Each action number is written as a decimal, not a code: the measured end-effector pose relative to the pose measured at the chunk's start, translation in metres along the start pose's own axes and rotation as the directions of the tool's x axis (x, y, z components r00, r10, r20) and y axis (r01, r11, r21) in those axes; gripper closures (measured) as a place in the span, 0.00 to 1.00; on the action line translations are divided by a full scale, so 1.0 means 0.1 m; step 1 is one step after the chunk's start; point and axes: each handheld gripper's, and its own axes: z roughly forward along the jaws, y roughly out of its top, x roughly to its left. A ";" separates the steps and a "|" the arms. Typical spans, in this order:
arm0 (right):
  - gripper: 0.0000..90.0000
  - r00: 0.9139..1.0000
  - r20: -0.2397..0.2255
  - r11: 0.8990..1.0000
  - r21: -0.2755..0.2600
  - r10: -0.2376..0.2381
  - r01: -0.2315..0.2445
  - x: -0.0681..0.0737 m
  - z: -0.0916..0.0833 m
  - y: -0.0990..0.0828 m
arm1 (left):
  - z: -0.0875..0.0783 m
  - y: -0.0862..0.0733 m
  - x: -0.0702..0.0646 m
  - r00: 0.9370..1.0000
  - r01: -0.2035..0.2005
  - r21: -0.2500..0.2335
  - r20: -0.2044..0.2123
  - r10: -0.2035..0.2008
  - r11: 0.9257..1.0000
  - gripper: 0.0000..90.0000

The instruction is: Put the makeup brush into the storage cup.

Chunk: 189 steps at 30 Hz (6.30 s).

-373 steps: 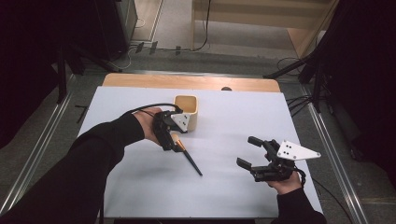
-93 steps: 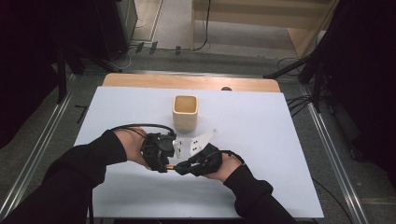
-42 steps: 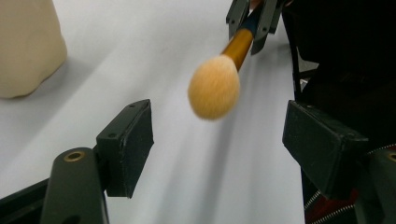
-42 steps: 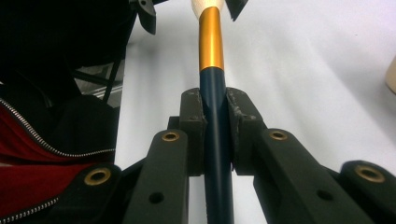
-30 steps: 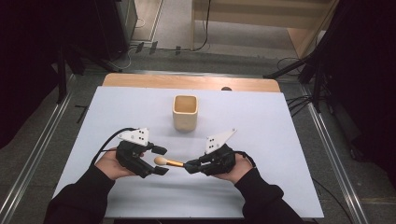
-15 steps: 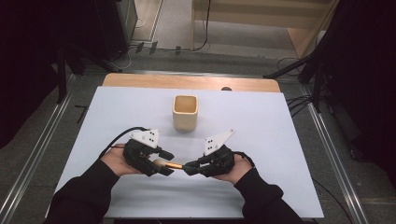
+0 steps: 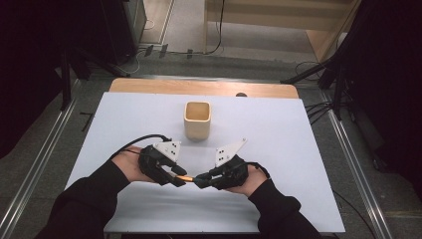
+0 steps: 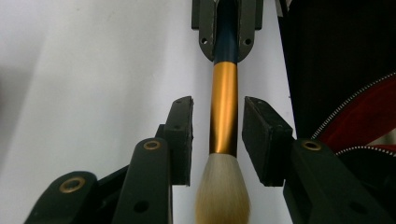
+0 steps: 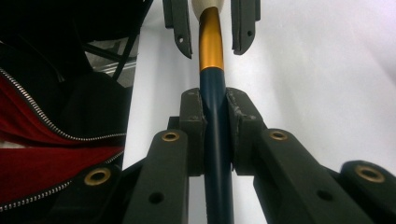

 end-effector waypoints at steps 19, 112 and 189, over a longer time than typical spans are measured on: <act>0.88 1.000 -0.005 1.000 0.016 0.002 -0.002 0.00 0.04 0.01 | 0.05 0.09 -0.02 0.998 -0.056 0.105 0.007 0.055 0.993 0.88; 0.88 0.991 0.074 0.981 -0.168 0.111 -0.097 -0.01 0.03 0.00 | -0.28 -0.39 0.08 0.978 0.179 -0.296 -0.047 -0.202 0.938 0.42; 0.88 0.989 0.032 0.956 -0.261 0.145 -0.132 -0.05 0.07 0.00 | 0.05 -0.50 -0.07 0.909 0.377 -0.656 0.128 -0.396 0.654 0.86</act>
